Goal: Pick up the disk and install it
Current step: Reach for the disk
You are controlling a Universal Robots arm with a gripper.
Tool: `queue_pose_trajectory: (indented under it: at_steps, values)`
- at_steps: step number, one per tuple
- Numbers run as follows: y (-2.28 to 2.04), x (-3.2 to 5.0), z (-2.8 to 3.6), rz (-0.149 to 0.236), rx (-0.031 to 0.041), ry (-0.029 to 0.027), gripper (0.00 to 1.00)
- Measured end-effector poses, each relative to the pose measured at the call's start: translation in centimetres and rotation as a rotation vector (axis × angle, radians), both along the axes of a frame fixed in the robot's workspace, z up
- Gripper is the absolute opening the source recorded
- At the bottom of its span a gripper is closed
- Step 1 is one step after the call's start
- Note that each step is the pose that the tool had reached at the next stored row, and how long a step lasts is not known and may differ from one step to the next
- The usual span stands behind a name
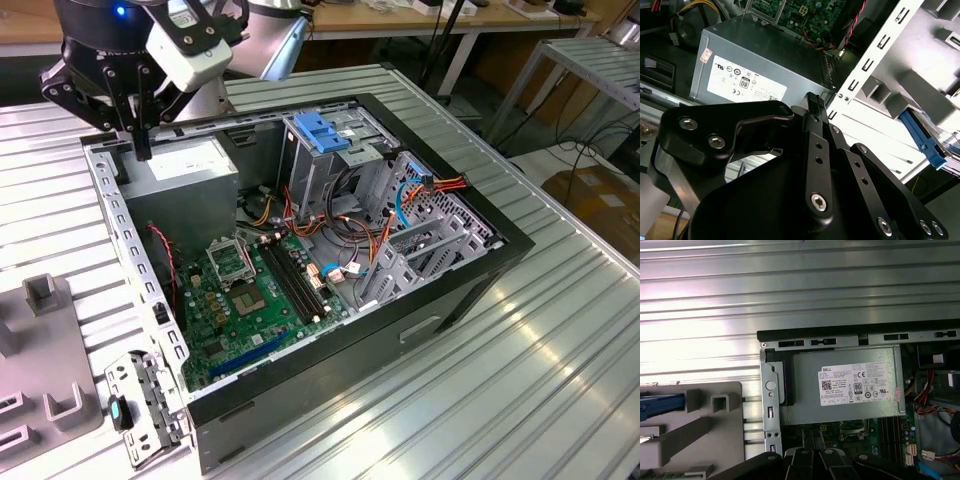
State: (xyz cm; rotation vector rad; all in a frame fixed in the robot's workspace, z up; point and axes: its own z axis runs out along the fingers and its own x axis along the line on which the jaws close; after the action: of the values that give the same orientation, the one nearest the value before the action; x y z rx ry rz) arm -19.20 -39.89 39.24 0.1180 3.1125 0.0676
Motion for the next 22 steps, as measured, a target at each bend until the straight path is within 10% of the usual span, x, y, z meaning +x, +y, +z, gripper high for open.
queue_pose_trajectory:
  at_steps: [22]
  values:
    - [0.00,-1.81,0.00,0.000,0.0000,0.0000,0.11]
